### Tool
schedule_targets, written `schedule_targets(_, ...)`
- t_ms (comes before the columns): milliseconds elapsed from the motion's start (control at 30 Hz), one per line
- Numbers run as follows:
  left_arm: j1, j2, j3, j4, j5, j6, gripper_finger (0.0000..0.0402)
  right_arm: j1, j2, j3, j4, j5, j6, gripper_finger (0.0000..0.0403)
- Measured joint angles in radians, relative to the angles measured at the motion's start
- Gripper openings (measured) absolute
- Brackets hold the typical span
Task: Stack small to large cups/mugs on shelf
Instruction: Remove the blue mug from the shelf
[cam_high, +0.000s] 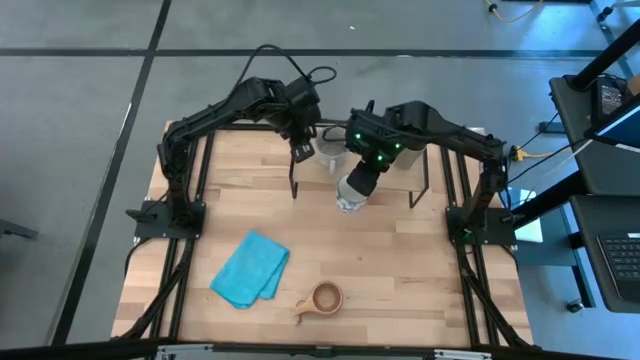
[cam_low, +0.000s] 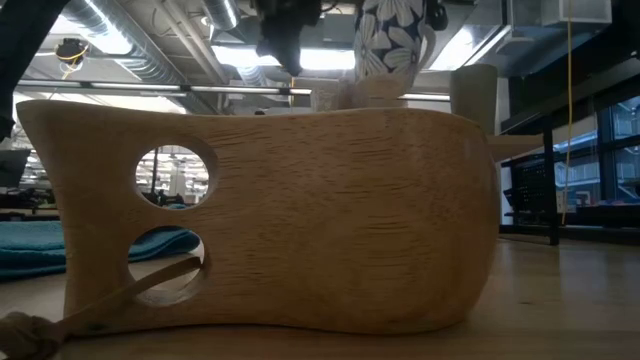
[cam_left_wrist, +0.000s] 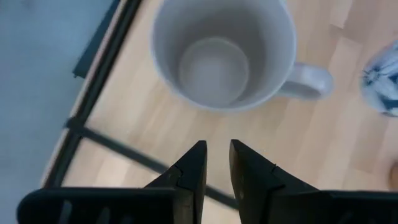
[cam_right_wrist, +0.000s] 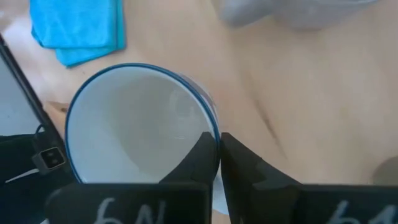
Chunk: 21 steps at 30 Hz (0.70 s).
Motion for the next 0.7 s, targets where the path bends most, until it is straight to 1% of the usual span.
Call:
schedule_targets(100, -0.004, -0.024, 0.000, -0.023, -0.010, 0.028, 0.0064, 0.038, 0.000, 0.000, 0.000, 0.001, 0.040, 0.0018)
schedule_targets(267, -0.030, -0.085, 0.000, -0.003, -0.060, 0.052, 0.0064, 0.101, -0.001, 0.000, 0.000, 0.035, 0.118, 0.0018)
schedule_targets(400, -0.061, -0.142, -0.010, 0.030, -0.064, 0.052, 0.0064, 0.150, 0.001, 0.000, 0.000, 0.071, 0.188, 0.0018)
schedule_targets(567, -0.098, -0.224, -0.091, 0.069, -0.062, 0.030, 0.0064, 0.195, 0.021, -0.020, 0.007, 0.094, 0.260, 0.0018)
schedule_targets(700, -0.121, -0.299, -0.212, 0.112, -0.063, -0.002, 0.0064, 0.222, 0.021, -0.087, 0.038, 0.090, 0.317, 0.0021)
